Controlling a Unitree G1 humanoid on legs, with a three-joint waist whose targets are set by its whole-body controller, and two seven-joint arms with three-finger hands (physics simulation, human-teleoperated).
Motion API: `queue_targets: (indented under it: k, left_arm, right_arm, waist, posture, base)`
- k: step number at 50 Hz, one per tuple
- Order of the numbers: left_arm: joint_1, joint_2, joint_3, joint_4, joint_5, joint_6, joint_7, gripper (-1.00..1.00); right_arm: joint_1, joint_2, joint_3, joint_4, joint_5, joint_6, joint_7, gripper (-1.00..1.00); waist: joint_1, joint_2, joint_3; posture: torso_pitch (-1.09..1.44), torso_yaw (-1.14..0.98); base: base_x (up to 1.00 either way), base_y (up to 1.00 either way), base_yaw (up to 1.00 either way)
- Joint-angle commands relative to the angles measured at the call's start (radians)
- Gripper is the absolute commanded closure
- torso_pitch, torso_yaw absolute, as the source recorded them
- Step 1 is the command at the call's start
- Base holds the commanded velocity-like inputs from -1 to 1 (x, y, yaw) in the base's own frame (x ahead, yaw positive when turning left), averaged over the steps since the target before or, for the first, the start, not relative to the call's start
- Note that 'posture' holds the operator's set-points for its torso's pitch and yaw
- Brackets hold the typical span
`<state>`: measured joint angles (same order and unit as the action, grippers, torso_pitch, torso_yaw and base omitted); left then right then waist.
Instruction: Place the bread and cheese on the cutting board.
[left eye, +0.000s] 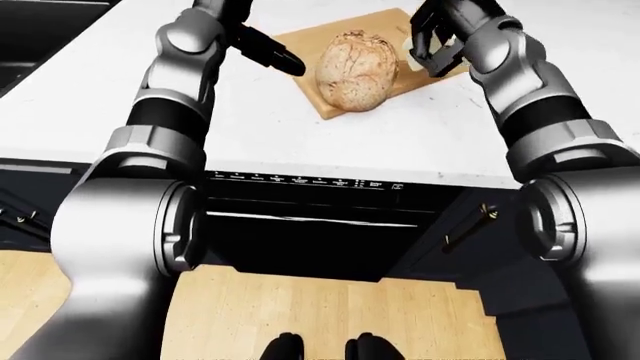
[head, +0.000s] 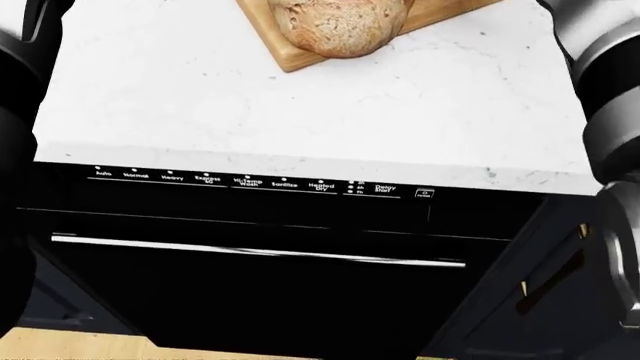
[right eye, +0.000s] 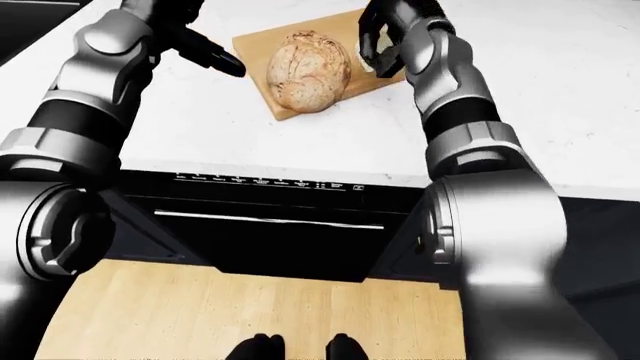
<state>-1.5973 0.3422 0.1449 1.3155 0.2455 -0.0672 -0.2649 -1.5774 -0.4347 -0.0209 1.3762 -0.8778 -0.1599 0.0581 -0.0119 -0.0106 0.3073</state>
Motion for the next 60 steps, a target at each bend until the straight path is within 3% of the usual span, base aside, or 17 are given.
queue_targets:
  k: [1,7,12,25,31,52,57,60]
  left_arm:
    - [-0.043,0.009,0.001,-0.044,-0.010,-0.028,0.005,-1.00]
    - [-0.030,0.022,-0.002,-0.047,-0.014,-0.032,-0.004,-1.00]
    - [-0.031,0.024,-0.001,-0.049,-0.020,-0.032,-0.005,-1.00]
    - [-0.029,0.035,-0.004,-0.054,-0.025,-0.028,-0.012,-1.00]
    - [-0.027,0.031,-0.005,-0.054,-0.026,-0.027,-0.012,-1.00]
    - [-0.017,0.032,-0.005,-0.055,-0.034,-0.031,-0.018,-1.00]
    - [-0.017,0.032,-0.006,-0.056,-0.033,-0.031,-0.023,-1.00]
    - [-0.017,0.032,-0.006,-0.056,-0.033,-0.031,-0.024,-1.00]
  right_arm:
    - [-0.053,-0.004,-0.006,-0.046,-0.014,-0.006,-0.107,1.00]
    - [-0.031,0.026,0.004,-0.027,-0.082,0.036,-0.263,1.00]
    - [-0.016,0.041,-0.012,-0.021,-0.105,0.069,-0.274,1.00]
    - [0.020,0.046,-0.026,-0.009,-0.191,0.088,-0.422,1.00]
    - [0.006,0.041,-0.041,-0.006,-0.210,0.052,-0.536,1.00]
    - [0.046,0.085,-0.074,0.001,-0.227,0.037,-0.563,1.00]
    - [0.048,0.083,-0.077,0.000,-0.226,0.038,-0.567,-0.26]
    - [0.048,0.082,-0.079,0.000,-0.225,0.038,-0.568,-0.56]
  waist:
    - [0.001,-0.002,-0.053]
    - [0.003,-0.004,-0.057]
    - [0.006,-0.006,-0.061]
    - [0.012,-0.005,-0.061]
    - [0.013,-0.006,-0.059]
    - [0.016,-0.015,-0.062]
    - [0.017,-0.015,-0.059]
    - [0.017,-0.016,-0.059]
  posture:
    - [0.39,0.00]
    - [0.39,0.00]
    - [0.39,0.00]
    - [0.39,0.00]
    - [0.39,0.00]
    - [0.39,0.00]
    - [0.39,0.00]
    - [0.39,0.00]
  base:
    - [0.00,0.00,0.00]
    - [0.00,0.00,0.00]
    - [0.00,0.00,0.00]
    - [0.00,0.00,0.00]
    - [0.00,0.00,0.00]
    - [0.00,0.00,0.00]
    - [0.00,0.00,0.00]
    - [0.00,0.00,0.00]
